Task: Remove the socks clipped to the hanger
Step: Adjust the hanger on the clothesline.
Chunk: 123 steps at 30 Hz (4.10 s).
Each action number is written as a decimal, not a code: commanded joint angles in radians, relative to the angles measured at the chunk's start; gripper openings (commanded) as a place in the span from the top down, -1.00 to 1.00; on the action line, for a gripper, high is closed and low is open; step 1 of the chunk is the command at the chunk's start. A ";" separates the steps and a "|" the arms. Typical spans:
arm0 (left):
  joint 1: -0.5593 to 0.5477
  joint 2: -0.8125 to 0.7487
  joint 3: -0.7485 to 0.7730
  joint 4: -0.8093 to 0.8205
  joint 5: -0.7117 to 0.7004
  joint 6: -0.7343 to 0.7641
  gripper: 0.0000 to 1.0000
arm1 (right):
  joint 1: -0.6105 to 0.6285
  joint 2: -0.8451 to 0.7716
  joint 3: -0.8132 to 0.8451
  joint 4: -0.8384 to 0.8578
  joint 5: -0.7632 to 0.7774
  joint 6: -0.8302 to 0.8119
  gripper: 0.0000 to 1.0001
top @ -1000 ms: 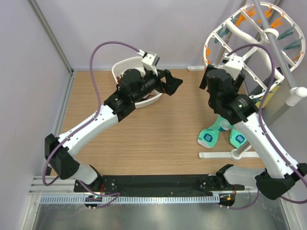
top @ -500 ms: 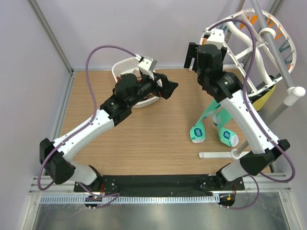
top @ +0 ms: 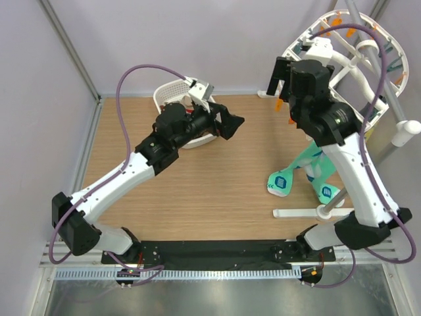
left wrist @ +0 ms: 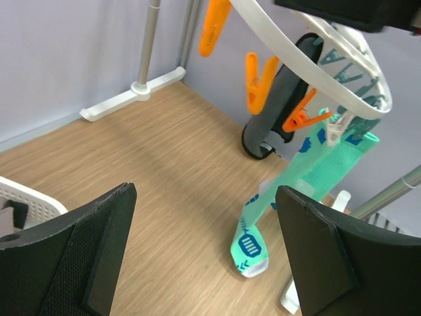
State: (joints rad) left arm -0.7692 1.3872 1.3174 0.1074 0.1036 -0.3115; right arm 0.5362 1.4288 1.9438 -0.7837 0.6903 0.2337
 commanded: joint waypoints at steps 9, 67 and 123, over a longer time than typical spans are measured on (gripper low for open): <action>-0.122 -0.016 -0.191 0.309 0.198 0.069 -0.77 | -0.002 -0.268 -0.026 -0.404 -0.034 0.148 -0.85; -0.071 0.065 0.080 0.298 0.205 -0.176 -0.60 | 0.004 -0.438 -1.612 0.830 0.354 0.663 -0.96; -0.473 0.483 0.296 0.523 -0.183 0.074 0.14 | -0.013 -0.545 -1.769 1.130 -0.087 0.518 0.98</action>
State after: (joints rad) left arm -1.2491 1.8545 1.5700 0.5678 0.0063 -0.2558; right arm 0.5236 0.8593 0.1787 0.2317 0.6399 0.7624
